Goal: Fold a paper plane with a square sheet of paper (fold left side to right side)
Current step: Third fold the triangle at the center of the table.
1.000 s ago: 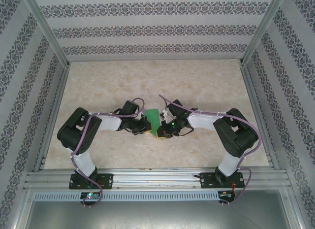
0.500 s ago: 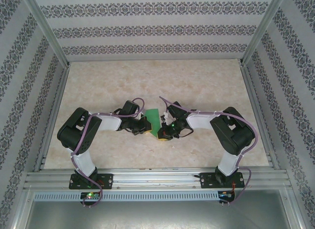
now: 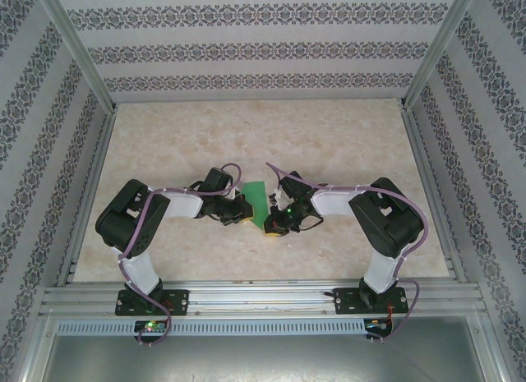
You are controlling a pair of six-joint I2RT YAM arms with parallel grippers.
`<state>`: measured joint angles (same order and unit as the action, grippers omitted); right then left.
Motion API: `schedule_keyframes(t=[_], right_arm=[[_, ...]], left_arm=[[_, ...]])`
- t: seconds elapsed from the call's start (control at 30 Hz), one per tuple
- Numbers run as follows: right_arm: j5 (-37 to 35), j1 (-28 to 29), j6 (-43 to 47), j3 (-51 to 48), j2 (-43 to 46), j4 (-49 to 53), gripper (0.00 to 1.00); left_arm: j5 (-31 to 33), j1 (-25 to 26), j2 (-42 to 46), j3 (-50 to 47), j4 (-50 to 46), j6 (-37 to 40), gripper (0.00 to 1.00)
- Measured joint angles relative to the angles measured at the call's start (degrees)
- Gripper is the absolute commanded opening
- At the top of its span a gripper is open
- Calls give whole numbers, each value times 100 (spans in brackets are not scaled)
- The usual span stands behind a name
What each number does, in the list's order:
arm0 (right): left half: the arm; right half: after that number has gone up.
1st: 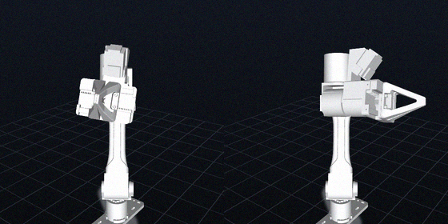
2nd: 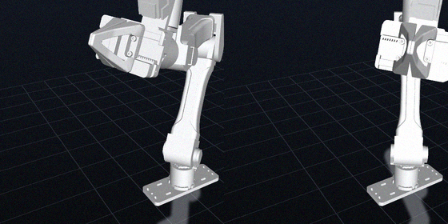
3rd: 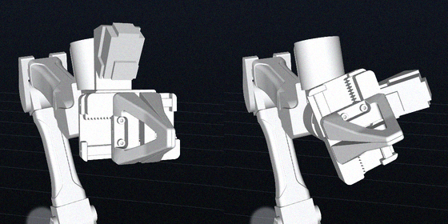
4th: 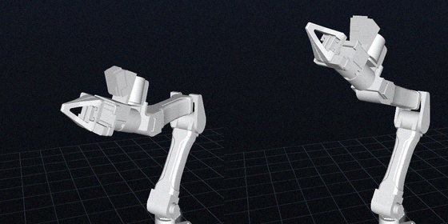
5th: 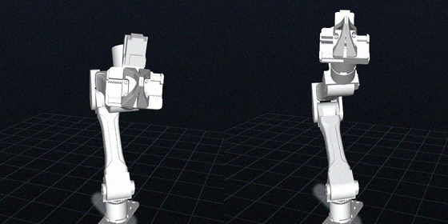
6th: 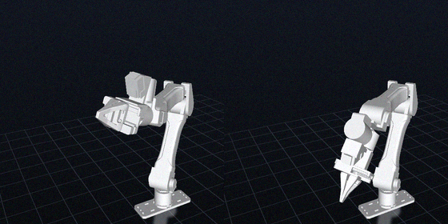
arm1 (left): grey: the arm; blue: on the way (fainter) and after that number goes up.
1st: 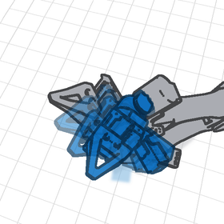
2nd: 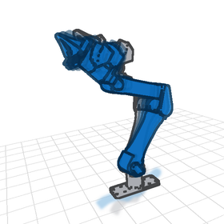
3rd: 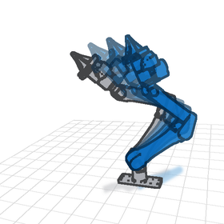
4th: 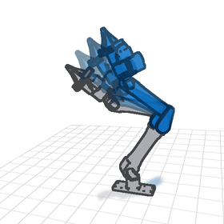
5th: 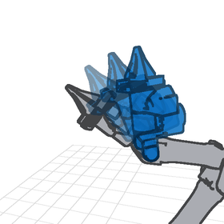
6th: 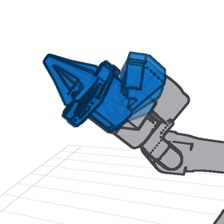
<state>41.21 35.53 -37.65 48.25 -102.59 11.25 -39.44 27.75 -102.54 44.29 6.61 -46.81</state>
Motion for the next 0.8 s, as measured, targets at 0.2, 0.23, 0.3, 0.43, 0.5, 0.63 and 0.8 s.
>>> schedule_keyframes(t=[0.2,0.23,0.3,0.43,0.5,0.63,0.8], right_arm=[[-2,35,35,-96,66,-11,0],[-2,37,48,-138,107,13,0],[-4,37,55,-223,232,160,0],[-31,24,72,-356,632,671,0],[-33,-20,72,-354,901,750,0],[-44,-103,72,-219,1191,717,0],[-177,-52,39,57,883,505,0]], left_arm=[[0,-9,0,0,2,0,9],[0,-9,0,0,2,0,9],[0,-9,0,0,2,0,9],[0,-9,0,0,2,0,8],[0,-9,0,0,0,0,9],[0,-9,0,9,-9,0,9],[0,-9,0,11,-11,0,9]])
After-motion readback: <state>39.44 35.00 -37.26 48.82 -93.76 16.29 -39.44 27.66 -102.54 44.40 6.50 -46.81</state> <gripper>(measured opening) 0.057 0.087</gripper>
